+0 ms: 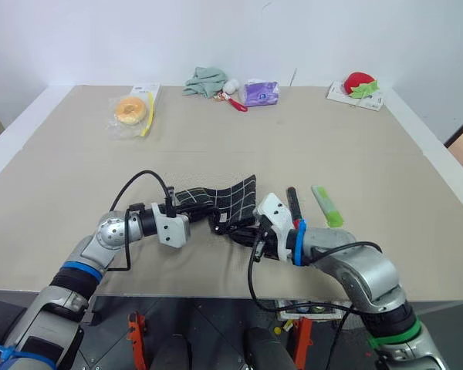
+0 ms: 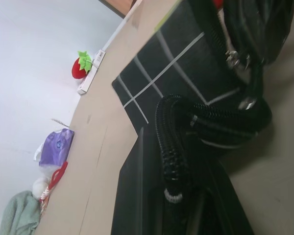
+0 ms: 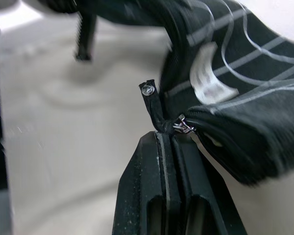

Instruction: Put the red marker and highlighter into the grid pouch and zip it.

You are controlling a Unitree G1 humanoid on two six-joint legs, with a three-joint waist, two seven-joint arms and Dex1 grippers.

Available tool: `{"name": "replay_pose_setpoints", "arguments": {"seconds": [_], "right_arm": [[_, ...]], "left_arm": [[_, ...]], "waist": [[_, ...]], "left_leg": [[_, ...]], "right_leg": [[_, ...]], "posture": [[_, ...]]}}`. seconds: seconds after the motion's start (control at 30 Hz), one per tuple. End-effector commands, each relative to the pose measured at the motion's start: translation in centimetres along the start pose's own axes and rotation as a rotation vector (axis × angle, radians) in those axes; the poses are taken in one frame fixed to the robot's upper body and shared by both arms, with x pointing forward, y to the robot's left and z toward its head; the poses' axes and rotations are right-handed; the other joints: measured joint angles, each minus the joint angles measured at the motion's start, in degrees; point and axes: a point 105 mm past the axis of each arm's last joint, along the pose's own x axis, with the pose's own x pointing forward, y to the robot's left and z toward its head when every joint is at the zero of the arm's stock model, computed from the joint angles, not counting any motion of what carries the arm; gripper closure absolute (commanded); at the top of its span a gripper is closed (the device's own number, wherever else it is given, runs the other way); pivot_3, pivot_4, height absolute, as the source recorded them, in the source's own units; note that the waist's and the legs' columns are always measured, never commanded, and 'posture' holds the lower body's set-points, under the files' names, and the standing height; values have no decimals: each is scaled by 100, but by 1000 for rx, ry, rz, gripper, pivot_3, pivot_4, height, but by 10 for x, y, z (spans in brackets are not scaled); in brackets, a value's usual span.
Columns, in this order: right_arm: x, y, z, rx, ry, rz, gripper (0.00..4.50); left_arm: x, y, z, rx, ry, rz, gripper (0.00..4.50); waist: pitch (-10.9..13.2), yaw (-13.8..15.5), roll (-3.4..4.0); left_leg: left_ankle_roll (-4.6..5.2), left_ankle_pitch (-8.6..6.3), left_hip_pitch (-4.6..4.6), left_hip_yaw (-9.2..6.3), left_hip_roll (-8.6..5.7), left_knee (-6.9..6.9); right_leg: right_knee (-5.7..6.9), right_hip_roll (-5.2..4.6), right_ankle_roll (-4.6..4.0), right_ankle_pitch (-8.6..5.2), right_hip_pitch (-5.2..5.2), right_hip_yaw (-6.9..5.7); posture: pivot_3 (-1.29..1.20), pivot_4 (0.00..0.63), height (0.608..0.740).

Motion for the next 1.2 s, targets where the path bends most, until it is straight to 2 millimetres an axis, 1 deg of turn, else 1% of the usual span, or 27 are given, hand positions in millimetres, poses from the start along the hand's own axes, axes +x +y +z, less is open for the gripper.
{"name": "replay_pose_setpoints", "arguments": {"seconds": [0.03,0.1,0.23,0.37,0.4,0.43,0.6,0.7,0.8,0.93,1.0,1.1,1.13,1.2], "right_arm": [[-13,-26,-9,-61,63,-115,4396],[-17,-30,-11,-65,73,-125,4396],[-18,-24,-3,-37,32,-93,4396],[-20,-26,-1,34,5,-107,4396],[-21,-26,1,58,-4,-104,3743],[-22,-25,2,74,-10,-100,3482],[-25,-26,-2,216,-2,-92,978],[-26,-32,-6,322,3,-122,978],[-29,-38,-8,331,14,-151,978],[-40,-45,15,249,-72,-196,978],[-45,-43,33,213,-142,-179,978],[-47,-43,43,143,-173,-194,978],[-45,-45,40,141,-155,-208,978],[-40,-48,28,139,-91,-240,978]], "left_arm": [[-3,12,5,21,-14,41,4500],[-3,11,4,21,-11,34,4500],[-3,9,4,18,-9,27,4500],[-2,8,4,19,-3,22,4500],[-2,7,3,20,0,20,4500],[-2,7,3,20,1,18,4500],[-2,5,3,21,4,15,4500],[-2,5,3,22,3,13,4500],[-3,4,3,23,5,11,4500],[-4,2,1,22,13,0,4500],[-4,1,1,20,14,-3,4500],[-4,0,1,18,14,-4,4500],[-3,0,0,18,14,-5,4500],[-2,0,1,19,12,-5,4500]], "waist": [[1,17,-4],[4,17,-7],[5,-13,-8],[5,-7,-8],[5,-7,-9],[5,-6,-9],[5,-2,-9],[5,-3,-9],[6,2,-8],[6,1,-8],[7,-5,-6],[7,-4,-6],[7,-4,-6],[7,-3,-6]], "left_leg": [[0,0,0,0,-1,0],[0,0,-3,0,-6,0],[4,-2,-2,0,0,-4],[4,-2,-2,-1,2,-3],[4,-2,-2,-1,2,-2],[4,-2,-2,-1,0,-1],[4,-2,-2,-1,0,-1],[4,-2,-2,-1,1,-1],[4,-2,-2,-1,1,-1],[4,-2,-3,0,0,-1],[4,-2,-3,0,0,-1],[4,-2,-2,-1,3,-2],[4,-2,-2,-1,3,-2],[4,-2,-2,-1,3,-2]], "right_leg": [[-1,-2,0,0,1,0],[-1,-7,2,-2,1,-1],[0,-1,0,-4,-4,0],[1,3,-2,-3,-4,-1],[1,2,-2,-3,-3,-1],[1,1,-2,-2,-3,0],[1,0,-1,-2,-3,1],[1,1,-2,-2,-3,0],[2,1,-3,-1,-3,0],[2,0,-2,-1,-3,1],[2,0,-2,-1,-3,1],[2,3,-2,-1,-4,-1],[2,3,-2,-1,-4,-1],[2,3,-2,-2,-4,-1]], "posture": [[0,150,739],[0,150,739],[0,150,739],[0,150,739],[0,150,739],[0,150,739],[0,150,739],[0,150,739],[0,150,739],[0,150,739],[0,150,739],[0,150,739],[0,150,739],[0,150,739]]}}
